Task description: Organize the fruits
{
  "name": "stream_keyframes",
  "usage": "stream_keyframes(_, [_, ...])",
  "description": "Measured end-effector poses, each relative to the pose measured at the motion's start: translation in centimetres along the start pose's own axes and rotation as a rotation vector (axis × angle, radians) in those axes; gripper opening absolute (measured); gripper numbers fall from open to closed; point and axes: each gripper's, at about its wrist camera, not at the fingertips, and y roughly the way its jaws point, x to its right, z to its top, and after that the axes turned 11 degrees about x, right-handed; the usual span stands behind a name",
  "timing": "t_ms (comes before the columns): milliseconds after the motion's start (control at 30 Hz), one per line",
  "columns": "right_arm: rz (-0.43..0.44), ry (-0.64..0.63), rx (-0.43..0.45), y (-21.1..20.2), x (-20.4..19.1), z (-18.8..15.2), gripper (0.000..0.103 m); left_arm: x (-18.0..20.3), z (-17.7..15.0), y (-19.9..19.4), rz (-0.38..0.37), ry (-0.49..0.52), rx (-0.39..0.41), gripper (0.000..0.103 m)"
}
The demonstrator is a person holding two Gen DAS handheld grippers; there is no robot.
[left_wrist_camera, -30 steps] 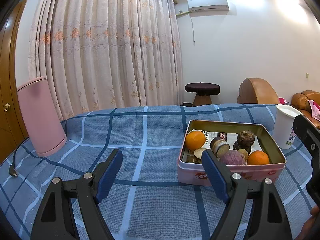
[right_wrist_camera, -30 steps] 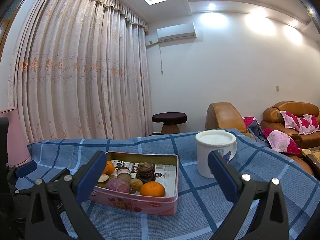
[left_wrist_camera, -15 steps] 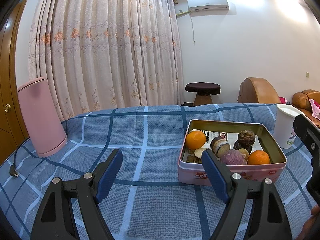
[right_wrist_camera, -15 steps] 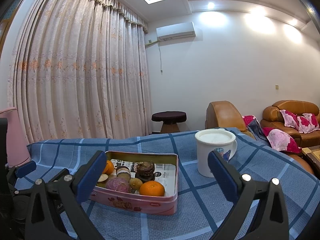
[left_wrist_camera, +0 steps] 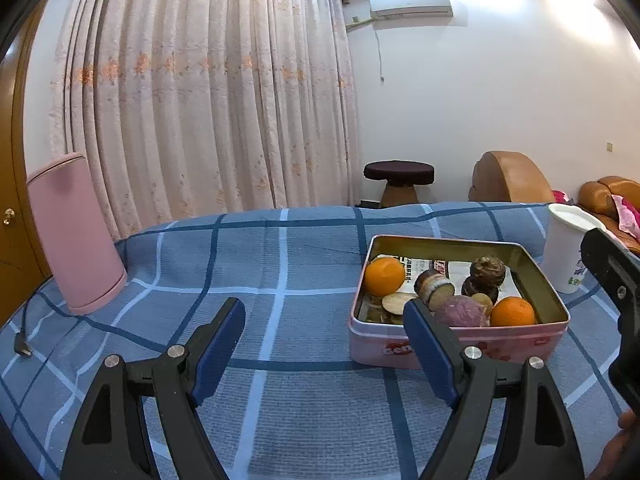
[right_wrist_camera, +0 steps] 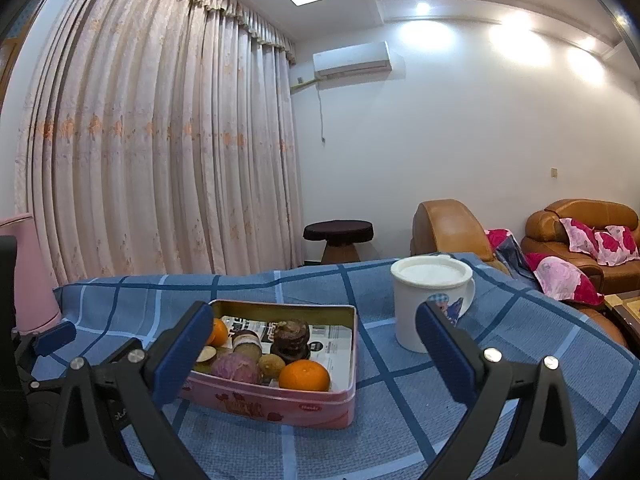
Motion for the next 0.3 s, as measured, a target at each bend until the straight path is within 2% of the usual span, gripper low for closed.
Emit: stream_keyframes(300, [-0.013,0.002,-0.011,0.24,0.13,-0.20,0.103,0.21,0.02,-0.31,-0.002,0.017,0.007,0.082])
